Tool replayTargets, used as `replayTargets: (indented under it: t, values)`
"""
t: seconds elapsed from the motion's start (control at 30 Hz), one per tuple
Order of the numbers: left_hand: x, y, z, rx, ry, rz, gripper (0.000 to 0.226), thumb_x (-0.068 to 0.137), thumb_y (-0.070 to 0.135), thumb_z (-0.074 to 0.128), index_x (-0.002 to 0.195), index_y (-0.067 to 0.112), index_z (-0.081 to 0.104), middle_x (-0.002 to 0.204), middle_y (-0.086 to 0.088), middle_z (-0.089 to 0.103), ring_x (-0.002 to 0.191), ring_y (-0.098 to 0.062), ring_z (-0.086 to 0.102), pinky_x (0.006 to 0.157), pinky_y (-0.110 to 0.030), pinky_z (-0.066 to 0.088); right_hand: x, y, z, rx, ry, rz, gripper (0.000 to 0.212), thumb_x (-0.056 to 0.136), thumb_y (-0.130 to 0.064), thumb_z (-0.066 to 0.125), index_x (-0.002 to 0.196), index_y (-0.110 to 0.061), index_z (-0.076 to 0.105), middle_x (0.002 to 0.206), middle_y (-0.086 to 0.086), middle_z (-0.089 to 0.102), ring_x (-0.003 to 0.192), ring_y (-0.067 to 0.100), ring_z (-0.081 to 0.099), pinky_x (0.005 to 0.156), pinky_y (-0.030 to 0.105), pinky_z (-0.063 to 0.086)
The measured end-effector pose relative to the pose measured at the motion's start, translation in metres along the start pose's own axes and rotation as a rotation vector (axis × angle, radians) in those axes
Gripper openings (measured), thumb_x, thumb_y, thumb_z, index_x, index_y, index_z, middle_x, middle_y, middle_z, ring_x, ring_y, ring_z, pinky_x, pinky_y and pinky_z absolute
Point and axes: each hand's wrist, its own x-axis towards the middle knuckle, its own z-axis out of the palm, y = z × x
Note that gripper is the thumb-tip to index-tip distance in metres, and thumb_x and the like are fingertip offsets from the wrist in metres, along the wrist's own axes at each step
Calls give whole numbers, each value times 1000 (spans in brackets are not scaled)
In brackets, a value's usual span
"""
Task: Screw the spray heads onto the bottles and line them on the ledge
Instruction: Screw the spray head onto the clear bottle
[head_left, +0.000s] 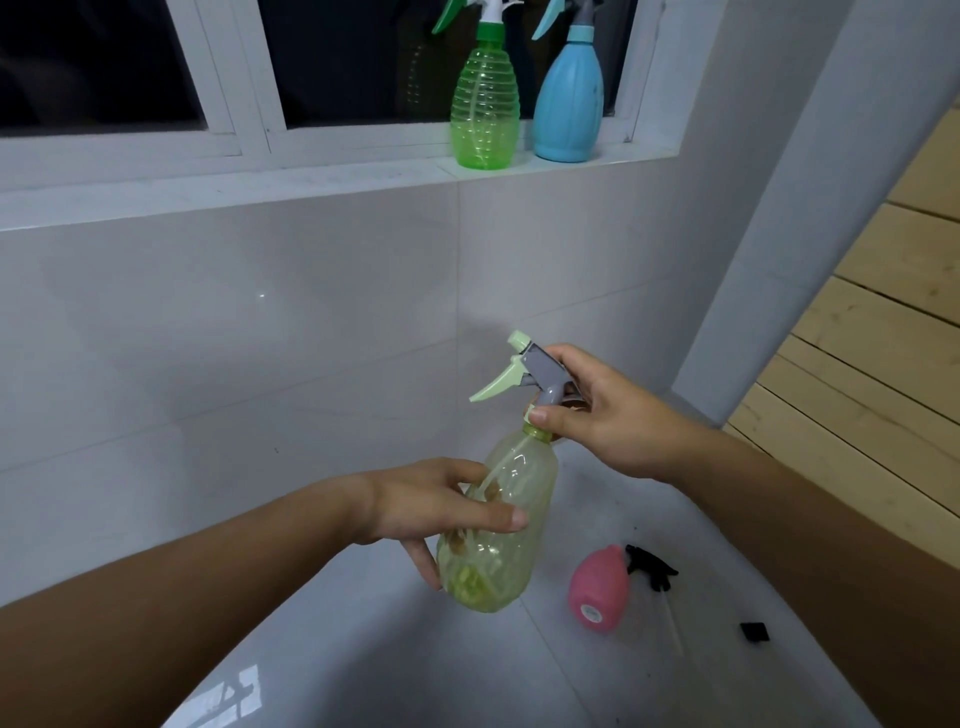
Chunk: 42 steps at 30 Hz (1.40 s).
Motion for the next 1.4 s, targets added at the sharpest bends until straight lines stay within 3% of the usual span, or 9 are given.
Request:
replayTargets:
  t: [0.13, 0.33, 0.53, 0.7, 0.87, 1.0, 1.17, 1.3, 1.4]
  values:
    - [1, 2, 1, -6, -7, -2, 59, 74, 59, 80, 125, 31, 68, 121, -1, 75, 109, -21, 75, 79, -50, 67, 1, 4, 7, -31, 76, -44, 32, 88, -28, 68, 115, -39, 55, 87, -24, 64, 85, 4, 63, 85, 36, 57]
    - [1, 4, 0, -13, 4, -4, 55, 74, 58, 79, 123, 35, 68, 121, 1, 75, 110, -20, 75, 78, -47, 67, 2, -1, 0, 151, 25, -4, 37, 91, -6, 64, 125, -19, 57, 104, 7, 69, 95, 10, 66, 81, 27, 55]
    - [2, 5, 4, -5, 12, -20, 58, 75, 58, 77, 126, 33, 67, 120, 1, 75, 108, -20, 75, 78, -48, 67, 6, 4, 7, 79, 91, 24, 33, 90, -26, 67, 121, -28, 56, 97, -11, 66, 84, -1, 64, 75, 22, 52]
    - [3, 4, 0, -11, 44, -16, 65, 69, 61, 81, 126, 34, 66, 122, 0, 74, 109, -21, 75, 79, -50, 67, 4, -1, -7, 192, -41, 35, 42, 90, -4, 65, 127, -22, 56, 107, 11, 68, 105, 18, 69, 85, 28, 56]
    - [4, 4, 3, 12, 31, -42, 53, 82, 55, 78, 128, 33, 65, 120, 2, 73, 109, -20, 75, 76, -46, 67, 6, 6, 5, -5, 65, 34, 29, 88, -27, 70, 114, -30, 57, 88, -12, 64, 82, 4, 63, 80, 33, 55]
    - [2, 7, -1, 13, 49, -32, 51, 84, 54, 78, 129, 34, 64, 121, 2, 74, 109, -20, 75, 75, -44, 67, 4, 0, -5, 172, -16, 54, 37, 91, -10, 65, 126, -19, 55, 107, 13, 67, 101, 17, 65, 84, 33, 56]
    - [4, 4, 2, 24, 49, -46, 52, 83, 55, 78, 128, 32, 64, 121, 0, 73, 109, -20, 75, 74, -44, 67, 5, 5, 9, 37, 106, 88, 27, 88, -31, 69, 113, -30, 59, 104, 2, 67, 95, 14, 67, 89, 41, 58]
    - [5, 3, -1, 12, 86, -31, 53, 78, 56, 81, 124, 33, 66, 118, 0, 75, 105, -21, 77, 75, -45, 67, 6, 1, 1, 238, 22, 69, 26, 90, -11, 67, 112, -22, 64, 99, -1, 70, 98, 16, 68, 84, 33, 59]
    - [5, 5, 1, 8, 90, -28, 48, 82, 54, 79, 123, 33, 66, 116, 1, 76, 105, -21, 76, 78, -46, 67, 7, 3, 7, 150, 130, 71, 22, 87, -16, 71, 109, -16, 66, 98, 10, 71, 90, 18, 69, 81, 33, 60]
